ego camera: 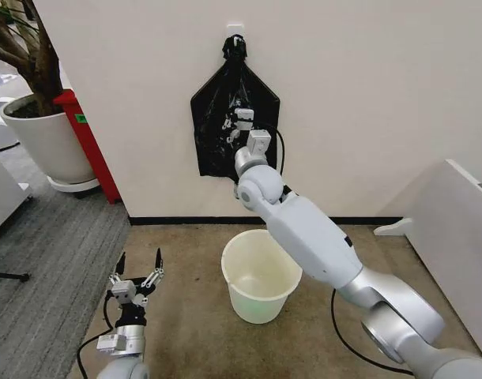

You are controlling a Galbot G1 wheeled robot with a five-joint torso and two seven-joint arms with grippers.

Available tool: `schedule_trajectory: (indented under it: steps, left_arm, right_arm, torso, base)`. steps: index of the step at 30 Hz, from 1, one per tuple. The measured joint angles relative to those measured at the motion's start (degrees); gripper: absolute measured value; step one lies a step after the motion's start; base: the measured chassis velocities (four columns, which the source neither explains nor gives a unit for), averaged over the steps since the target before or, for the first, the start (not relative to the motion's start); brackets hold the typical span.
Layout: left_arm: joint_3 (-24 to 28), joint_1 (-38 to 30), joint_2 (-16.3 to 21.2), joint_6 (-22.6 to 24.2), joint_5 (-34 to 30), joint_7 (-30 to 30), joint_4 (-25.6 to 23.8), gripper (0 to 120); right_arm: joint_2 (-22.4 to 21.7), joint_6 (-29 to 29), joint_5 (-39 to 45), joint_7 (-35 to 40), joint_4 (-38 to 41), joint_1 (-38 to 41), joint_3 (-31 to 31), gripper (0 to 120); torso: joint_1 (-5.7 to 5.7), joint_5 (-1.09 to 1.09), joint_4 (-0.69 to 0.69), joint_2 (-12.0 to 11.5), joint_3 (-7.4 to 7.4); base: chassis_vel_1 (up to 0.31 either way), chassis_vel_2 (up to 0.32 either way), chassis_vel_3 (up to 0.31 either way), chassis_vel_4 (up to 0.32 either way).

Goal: Place the garbage bag over the trash bin.

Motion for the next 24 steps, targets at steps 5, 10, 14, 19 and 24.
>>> schedule_trajectory:
  steps: [5, 10, 14, 19, 24]
  left_arm:
    - [-0.16, 0.01, 0.15, 0.02, -0.03, -0.04, 0.08, 99]
    - [-0.4, 0.32, 0.13, 0.02, -0.07, -0.08, 0.07, 99]
    - [-0.29, 0.29, -0.34, 0.03, 0.1, -0.09, 0.22, 99]
    - [-0.19, 0.36, -0.65, 0.03, 0.42, -0.09, 0.46, 99]
    - [-0.3, 1.0, -1.18, -0.12, 0.68, -0.1, 0.47, 99]
  right_arm:
    - [-0.4, -0.18, -0.25, 0.08, 1.46, -1.0, 0.71, 0]
    - [-0.97, -0.69, -0.29, 0.09, 2.78, -2.03, 1.97, 0]
    - [0.62, -2.59, 4.77, 2.39, 6.21, -2.76, 1.35, 14]
    - [2.34, -2.26, 5.53, 2.38, 4.86, -1.61, 0.6, 30]
    - [4.33, -1.39, 4.45, 1.73, 0.25, 0.5, 0.67, 46]
  torso:
    - [0.0, 0.0, 0.0, 0.0, 0.0]
    - [0.0, 0.0, 0.0, 0.0, 0.0]
    - [0.0, -0.01, 0.01, 0.0, 0.0]
    - [0.0, -0.01, 0.01, 0.0, 0.0]
    - [0.0, -0.01, 0.02, 0.0, 0.0]
  base:
    - [0.0, 0.0, 0.0, 0.0]
    - [0.0, 0.0, 0.0, 0.0]
    - [0.0, 0.0, 0.0, 0.0]
    - [0.0, 0.0, 0.0, 0.0]
    - [0.0, 0.0, 0.0, 0.0]
